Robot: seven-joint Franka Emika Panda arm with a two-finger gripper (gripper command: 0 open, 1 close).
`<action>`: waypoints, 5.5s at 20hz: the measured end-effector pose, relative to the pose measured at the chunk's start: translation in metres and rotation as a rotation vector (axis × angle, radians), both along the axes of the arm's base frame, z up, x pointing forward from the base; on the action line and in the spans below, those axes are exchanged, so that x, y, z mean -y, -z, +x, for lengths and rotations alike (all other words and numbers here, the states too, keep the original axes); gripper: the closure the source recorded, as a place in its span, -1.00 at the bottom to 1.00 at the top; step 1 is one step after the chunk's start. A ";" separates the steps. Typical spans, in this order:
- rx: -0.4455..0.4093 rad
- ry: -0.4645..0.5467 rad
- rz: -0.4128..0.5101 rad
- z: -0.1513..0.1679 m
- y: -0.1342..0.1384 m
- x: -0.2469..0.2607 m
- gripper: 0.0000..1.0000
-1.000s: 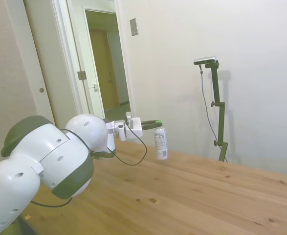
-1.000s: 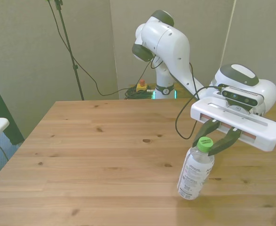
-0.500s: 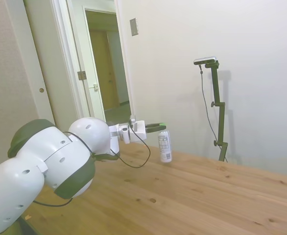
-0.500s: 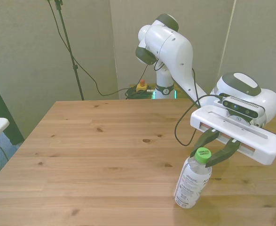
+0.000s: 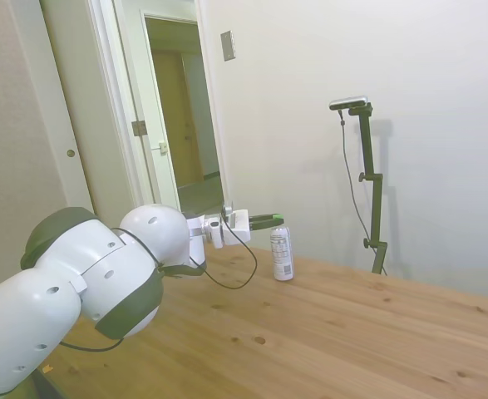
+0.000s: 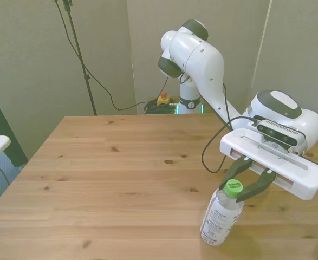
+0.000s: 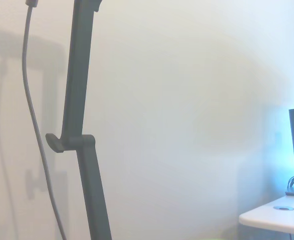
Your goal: Stand the water bottle
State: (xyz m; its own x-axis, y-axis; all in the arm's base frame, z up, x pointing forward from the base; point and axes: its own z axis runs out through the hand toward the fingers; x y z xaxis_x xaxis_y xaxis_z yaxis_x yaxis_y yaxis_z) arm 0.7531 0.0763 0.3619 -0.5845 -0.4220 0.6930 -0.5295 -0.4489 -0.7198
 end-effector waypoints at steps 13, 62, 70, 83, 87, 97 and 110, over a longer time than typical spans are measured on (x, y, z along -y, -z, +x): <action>0.004 -0.006 0.008 0.000 -0.004 -0.004 -1.00; -0.020 -0.017 0.098 -0.088 -0.037 -0.010 -1.00; -0.126 -0.018 0.203 -0.111 -0.088 -0.023 -1.00; -0.233 -0.182 0.394 -0.136 -0.162 -0.021 -1.00; -0.269 -0.254 0.402 -0.132 -0.157 -0.022 -1.00; -0.339 -0.365 0.483 -0.111 -0.149 -0.045 -1.00; -0.461 -0.417 0.600 -0.147 -0.177 -0.045 -1.00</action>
State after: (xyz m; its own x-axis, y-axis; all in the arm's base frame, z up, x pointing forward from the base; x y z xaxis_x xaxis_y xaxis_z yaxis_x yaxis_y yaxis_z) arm 0.6059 0.1211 0.5387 -0.0161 -0.9100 0.4143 -0.7037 -0.2841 -0.6513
